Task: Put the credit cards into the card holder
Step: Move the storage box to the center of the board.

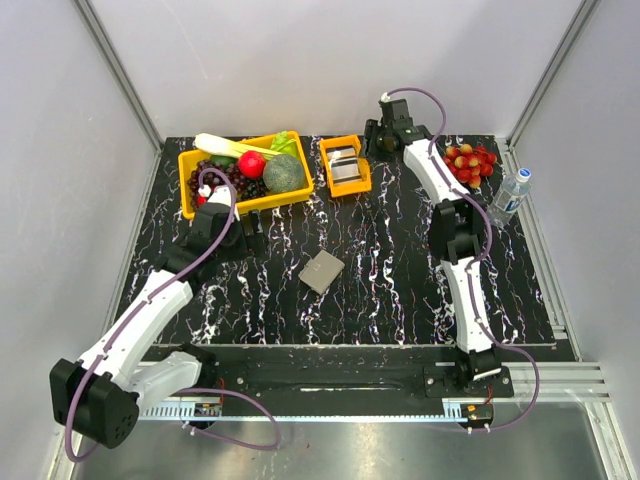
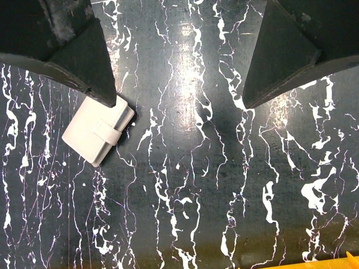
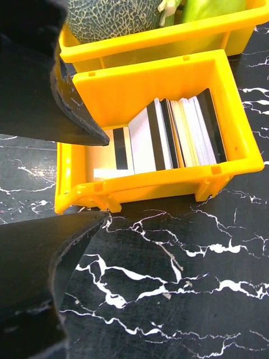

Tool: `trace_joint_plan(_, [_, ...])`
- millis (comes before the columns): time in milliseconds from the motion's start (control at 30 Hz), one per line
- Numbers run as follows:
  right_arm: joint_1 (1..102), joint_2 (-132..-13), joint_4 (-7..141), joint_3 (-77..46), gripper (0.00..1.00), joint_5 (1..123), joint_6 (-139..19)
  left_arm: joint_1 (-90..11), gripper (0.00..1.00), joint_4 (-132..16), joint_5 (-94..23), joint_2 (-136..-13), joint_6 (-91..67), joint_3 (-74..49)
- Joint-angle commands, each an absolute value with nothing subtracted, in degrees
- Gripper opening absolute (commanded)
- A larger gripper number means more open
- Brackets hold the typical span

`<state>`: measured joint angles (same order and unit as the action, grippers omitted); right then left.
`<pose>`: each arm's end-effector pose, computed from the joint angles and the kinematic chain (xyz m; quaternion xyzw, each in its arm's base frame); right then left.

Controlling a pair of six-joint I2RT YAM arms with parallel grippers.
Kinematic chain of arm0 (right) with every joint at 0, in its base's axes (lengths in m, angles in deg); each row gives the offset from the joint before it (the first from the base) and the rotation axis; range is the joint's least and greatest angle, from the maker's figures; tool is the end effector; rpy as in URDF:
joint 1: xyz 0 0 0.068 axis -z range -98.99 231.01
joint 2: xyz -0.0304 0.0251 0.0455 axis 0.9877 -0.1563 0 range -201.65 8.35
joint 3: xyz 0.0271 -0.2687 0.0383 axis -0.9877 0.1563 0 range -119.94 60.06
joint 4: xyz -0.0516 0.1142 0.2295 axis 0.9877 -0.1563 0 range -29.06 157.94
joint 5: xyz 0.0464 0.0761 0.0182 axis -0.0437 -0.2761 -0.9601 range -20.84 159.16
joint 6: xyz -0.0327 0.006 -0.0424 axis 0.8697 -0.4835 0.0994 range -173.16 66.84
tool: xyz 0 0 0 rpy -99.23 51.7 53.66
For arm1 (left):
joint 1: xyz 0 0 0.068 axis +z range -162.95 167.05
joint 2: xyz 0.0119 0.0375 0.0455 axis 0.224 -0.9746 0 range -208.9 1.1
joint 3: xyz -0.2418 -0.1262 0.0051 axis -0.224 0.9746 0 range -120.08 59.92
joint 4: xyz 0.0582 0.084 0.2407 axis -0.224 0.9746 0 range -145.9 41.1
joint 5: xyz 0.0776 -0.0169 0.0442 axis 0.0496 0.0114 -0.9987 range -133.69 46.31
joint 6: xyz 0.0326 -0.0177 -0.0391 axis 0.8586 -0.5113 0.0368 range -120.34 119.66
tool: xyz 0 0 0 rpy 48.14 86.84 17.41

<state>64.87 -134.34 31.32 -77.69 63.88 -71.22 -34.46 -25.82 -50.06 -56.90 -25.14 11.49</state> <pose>0.5381 0.1592 0.2396 -0.0036 0.9112 0.1606 0.3793 0.2024 -0.0755 0.2860 -0.0496 0.9026 -0.1207 0.4103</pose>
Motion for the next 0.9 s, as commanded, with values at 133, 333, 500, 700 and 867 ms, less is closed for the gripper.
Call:
trace_joint_plan(133, [65.1,-138.86,29.62,-84.61,0.55,62.83,-68.19,-34.13,0.99,-27.87,-48.52,-57.53,-22.49,9.99])
trace_joint_plan(333, [65.1,-140.8,29.71,-84.25,0.47,61.95,-67.57,-34.13,0.99,-27.69,-48.26,-58.23,-22.14,9.47])
trace_joint_plan(500, [65.1,-141.06,29.71,-84.17,0.45,64.06,-68.01,-34.13,0.99,-27.69,-48.43,-57.97,-22.84,10.0])
trace_joint_plan(700, [65.01,-138.61,31.11,-80.05,0.39,62.04,-68.01,-34.13,0.99,-27.43,-48.26,-58.23,-22.66,9.82])
trace_joint_plan(867, [64.93,-136.41,32.35,-76.0,0.26,62.21,-68.45,-34.13,0.99,-27.16,-47.99,-57.26,-23.01,10.26])
